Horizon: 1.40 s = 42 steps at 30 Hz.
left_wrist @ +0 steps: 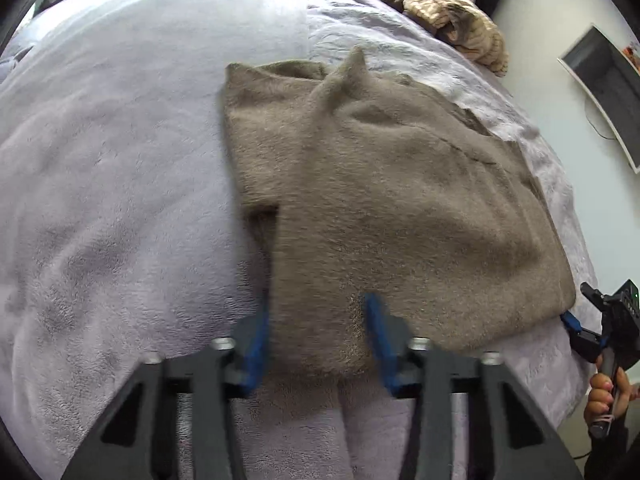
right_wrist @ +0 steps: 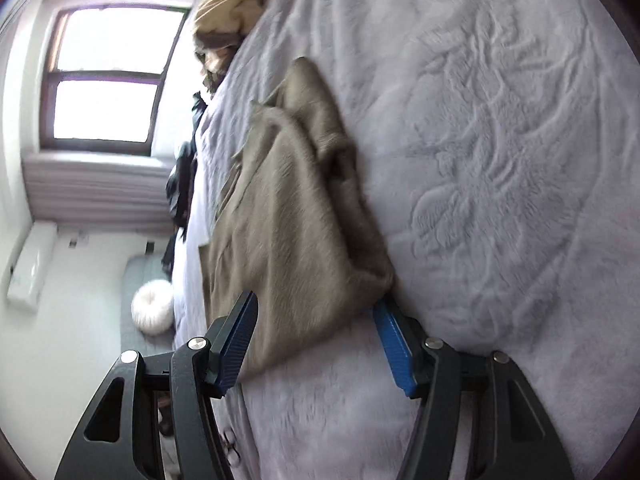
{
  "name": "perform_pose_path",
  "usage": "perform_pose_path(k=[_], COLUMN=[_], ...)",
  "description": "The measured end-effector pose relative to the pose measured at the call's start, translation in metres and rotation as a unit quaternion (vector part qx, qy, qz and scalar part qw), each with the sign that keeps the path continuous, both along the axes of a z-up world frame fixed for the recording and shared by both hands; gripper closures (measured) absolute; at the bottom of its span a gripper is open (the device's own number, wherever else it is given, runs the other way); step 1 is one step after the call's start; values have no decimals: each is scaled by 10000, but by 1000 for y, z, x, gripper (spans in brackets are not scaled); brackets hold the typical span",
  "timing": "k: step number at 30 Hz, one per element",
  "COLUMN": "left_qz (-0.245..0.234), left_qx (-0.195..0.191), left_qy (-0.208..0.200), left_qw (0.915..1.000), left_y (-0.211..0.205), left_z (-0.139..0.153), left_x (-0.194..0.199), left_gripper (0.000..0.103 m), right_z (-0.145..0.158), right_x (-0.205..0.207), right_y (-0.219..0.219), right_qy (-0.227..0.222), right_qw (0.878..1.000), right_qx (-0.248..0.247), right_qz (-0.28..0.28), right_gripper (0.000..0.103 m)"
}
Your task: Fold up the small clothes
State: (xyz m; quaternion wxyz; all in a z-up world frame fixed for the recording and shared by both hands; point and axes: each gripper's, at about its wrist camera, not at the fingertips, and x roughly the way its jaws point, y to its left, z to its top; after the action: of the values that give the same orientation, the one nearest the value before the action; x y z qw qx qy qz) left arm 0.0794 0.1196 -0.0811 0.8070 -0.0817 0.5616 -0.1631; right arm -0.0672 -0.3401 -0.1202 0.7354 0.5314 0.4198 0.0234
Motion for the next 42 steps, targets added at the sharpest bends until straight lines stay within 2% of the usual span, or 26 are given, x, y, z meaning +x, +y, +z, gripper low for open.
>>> perform_pose_path(k=[1, 2, 5, 7, 10, 13, 14, 16, 20, 24, 26, 29, 31, 35, 38, 42], left_qz=[61, 92, 115, 74, 20, -36, -21, 10, -54, -13, -10, -83, -186, -188, -110, 40], left_qx=[19, -58, -284, -368, -184, 73, 80, 73, 184, 318, 317, 468, 582, 501, 746, 922], left_qy=[40, 70, -9, -99, -106, 41, 9, -60, -290, -639, -837, -1174, -1324, -1225, -1214, -829], left_qw=[10000, 9999, 9995, 9992, 9998, 10000, 10000, 10000, 9994, 9974, 9960, 9920, 9893, 9910, 9897, 9923], left_y=[3, 6, 14, 19, 19, 17, 19, 21, 26, 35, 32, 14, -9, -41, -64, -64], left_z=[-1, -1, 10, 18, 16, -6, -10, -8, 10, 38, 52, 68, 71, 64, 51, 22], left_x=[1, 1, -5, -13, -22, -27, -29, -33, -45, -49, -41, -17, 7, 49, 73, 91], left_gripper=[82, 86, 95, 95, 96, 96, 96, 96, 96, 96, 96, 96, 96, 96, 96, 96], right_z=[-2, -2, 11, 31, 44, 27, 20, 9, 17, 43, 63, 81, 88, 85, 74, 53], right_x=[4, 8, 14, 15, 26, 35, 34, 31, 21, 6, 4, 11, 33, 81, 116, 139], right_y=[3, 5, 5, 2, 1, 0, -1, -4, -10, -15, -18, -24, -19, 8, 29, 35], right_qy=[95, 181, 161, 0, 6, 313, 386, 395, 362, 289, 134, -162, -279, -334, -264, -10], right_qw=[9998, 9994, 9981, 9952, 9902, 9836, 9826, 9871, 9910, 9868, 9798, 9779, 9780, 9742, 9666, 9613], right_qx=[-167, -259, -517, -858, -1254, -1583, -1613, -1355, -1113, -1526, -1979, -2073, -2036, -2096, -2321, -2487], right_qz=[41, 107, 301, 472, 613, 799, 840, 760, 653, 462, 256, 198, 348, 763, 1055, 1187], right_gripper=[76, 95, 95, 95, 95, 95, 95, 95, 91, 90, 90, 89, 89, 89, 89, 89])
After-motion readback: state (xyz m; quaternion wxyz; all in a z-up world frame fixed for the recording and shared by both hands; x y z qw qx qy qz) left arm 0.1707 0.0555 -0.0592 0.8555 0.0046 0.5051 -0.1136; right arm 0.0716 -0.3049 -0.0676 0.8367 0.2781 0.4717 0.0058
